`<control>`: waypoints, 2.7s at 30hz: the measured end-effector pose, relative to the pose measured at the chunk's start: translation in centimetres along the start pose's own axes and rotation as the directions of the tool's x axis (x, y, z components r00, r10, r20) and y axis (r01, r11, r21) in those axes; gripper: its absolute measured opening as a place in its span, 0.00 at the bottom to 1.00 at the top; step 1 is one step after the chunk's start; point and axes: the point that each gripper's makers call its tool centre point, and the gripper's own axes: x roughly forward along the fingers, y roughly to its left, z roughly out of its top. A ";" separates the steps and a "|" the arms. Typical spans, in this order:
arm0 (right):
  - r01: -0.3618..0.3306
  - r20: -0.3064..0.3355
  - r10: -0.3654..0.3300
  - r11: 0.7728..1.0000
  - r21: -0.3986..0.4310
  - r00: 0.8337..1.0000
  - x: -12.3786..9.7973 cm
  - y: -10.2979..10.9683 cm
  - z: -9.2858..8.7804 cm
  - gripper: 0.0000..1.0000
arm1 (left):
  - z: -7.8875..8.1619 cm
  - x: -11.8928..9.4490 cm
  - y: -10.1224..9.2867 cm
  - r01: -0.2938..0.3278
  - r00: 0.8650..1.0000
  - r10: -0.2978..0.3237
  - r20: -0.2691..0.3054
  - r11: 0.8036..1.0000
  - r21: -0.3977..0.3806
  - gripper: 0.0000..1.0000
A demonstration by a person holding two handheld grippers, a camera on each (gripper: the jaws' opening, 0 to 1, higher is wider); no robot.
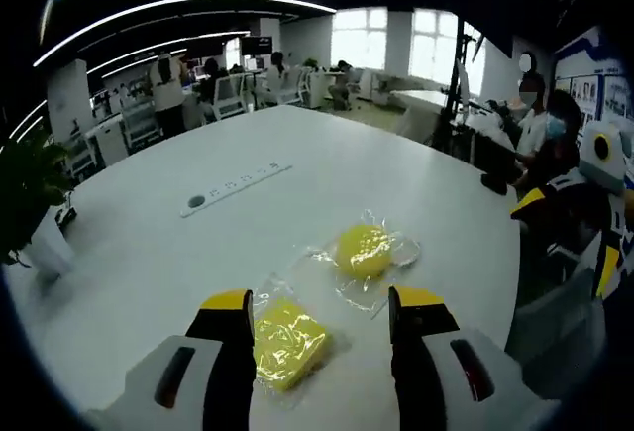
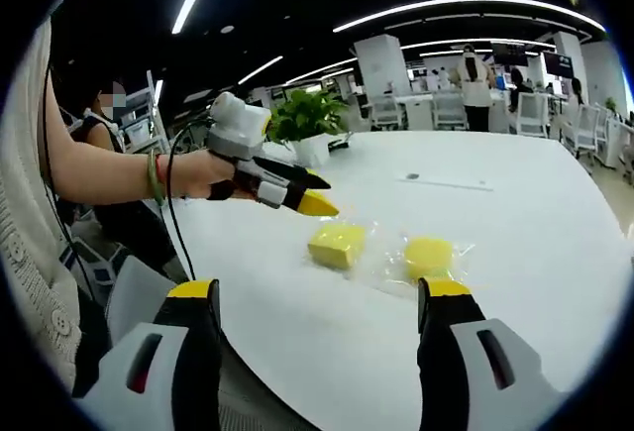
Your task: Compare the silicone blocks by pressing each to a similar depth, holding the contact briefly, and releasing to observe deformation and rebound differences across the visible hardness samples.
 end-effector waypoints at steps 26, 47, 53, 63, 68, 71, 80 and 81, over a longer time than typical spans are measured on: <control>0.006 0.016 -0.005 0.999 -0.035 1.000 -2.7 3.0 -0.4 0.75 | -2.8 -13.1 -1.5 -0.088 0.989 0.091 0.118 0.996 -0.035 0.63; 0.006 0.045 -0.005 0.999 -0.034 0.999 -4.1 3.6 -0.6 0.72 | -5.9 -19.7 -3.3 -0.132 0.964 0.155 0.214 0.984 -0.118 0.69; 0.007 0.047 -0.005 1.000 -0.027 0.999 -4.3 3.8 -1.0 0.72 | -6.1 -20.5 -3.5 -0.140 0.958 0.165 0.235 0.983 -0.119 0.69; 0.003 0.048 -0.003 1.000 -0.015 0.999 -4.3 4.3 -1.4 0.71 | -6.8 -21.2 -3.1 -0.159 0.953 0.189 0.239 0.977 -0.140 0.68; 0.004 0.043 -0.004 1.000 -0.017 0.999 -4.3 4.5 -1.6 0.71 | -6.8 -21.5 -3.2 -0.157 0.949 0.189 0.253 0.977 -0.142 0.68; 0.008 0.044 -0.007 1.000 -0.017 0.999 -4.3 4.6 -1.7 0.71 | -6.9 -21.5 -3.4 -0.153 0.949 0.186 0.253 0.978 -0.142 0.68; 0.017 0.050 -0.016 1.000 -0.006 0.999 -4.1 4.8 -1.9 0.71 | -6.9 -21.3 -3.7 -0.136 0.956 0.163 0.243 0.983 -0.121 0.69; 0.015 0.050 -0.015 1.000 -0.003 0.999 -4.0 4.9 -1.9 0.70 | -6.9 -21.3 -3.6 -0.139 0.956 0.164 0.242 0.983 -0.119 0.69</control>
